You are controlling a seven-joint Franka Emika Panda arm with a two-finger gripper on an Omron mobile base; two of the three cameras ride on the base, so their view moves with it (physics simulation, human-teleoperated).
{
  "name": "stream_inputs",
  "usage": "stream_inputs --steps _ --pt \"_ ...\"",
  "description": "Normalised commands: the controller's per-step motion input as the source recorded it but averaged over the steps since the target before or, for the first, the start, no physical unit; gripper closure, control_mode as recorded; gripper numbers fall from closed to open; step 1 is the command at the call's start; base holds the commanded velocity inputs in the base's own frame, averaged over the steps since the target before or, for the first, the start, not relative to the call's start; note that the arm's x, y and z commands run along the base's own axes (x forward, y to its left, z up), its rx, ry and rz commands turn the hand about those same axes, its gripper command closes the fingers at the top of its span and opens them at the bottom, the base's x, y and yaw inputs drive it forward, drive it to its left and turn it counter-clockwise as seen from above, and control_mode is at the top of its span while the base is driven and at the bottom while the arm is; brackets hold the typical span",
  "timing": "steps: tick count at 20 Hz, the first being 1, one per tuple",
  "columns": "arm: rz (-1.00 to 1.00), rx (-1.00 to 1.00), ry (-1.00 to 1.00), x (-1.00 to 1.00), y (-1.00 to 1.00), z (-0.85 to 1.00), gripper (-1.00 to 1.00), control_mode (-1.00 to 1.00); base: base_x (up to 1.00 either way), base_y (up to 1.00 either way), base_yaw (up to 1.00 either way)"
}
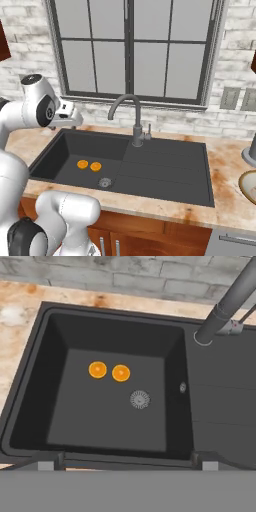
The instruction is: Remove the orange and orange from the sink. Then move the bowl and cup from the counter to the sink for washing.
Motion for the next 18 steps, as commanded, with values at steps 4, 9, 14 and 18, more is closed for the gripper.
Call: stream_inputs --steps 4,9,14,18 --pt "-0.01 -0.01 -0.04 0.2 0.19 -0.26 -1.0 -1.0 0.0 0.0 0.0" --pt "-0.01 0.1 0.03 0.23 0.08 -0.25 -1.0 -1.0 0.0 0.0 0.0" --pt "-0.04 0.15 0.09 0.3 0.0 -0.25 -1.0 -1.0 0.0 0.0 0.0" --pt "-0.06 0.11 0.03 0.31 0.0 -0.29 -1.0 -1.0 0.0 0.0 0.0"
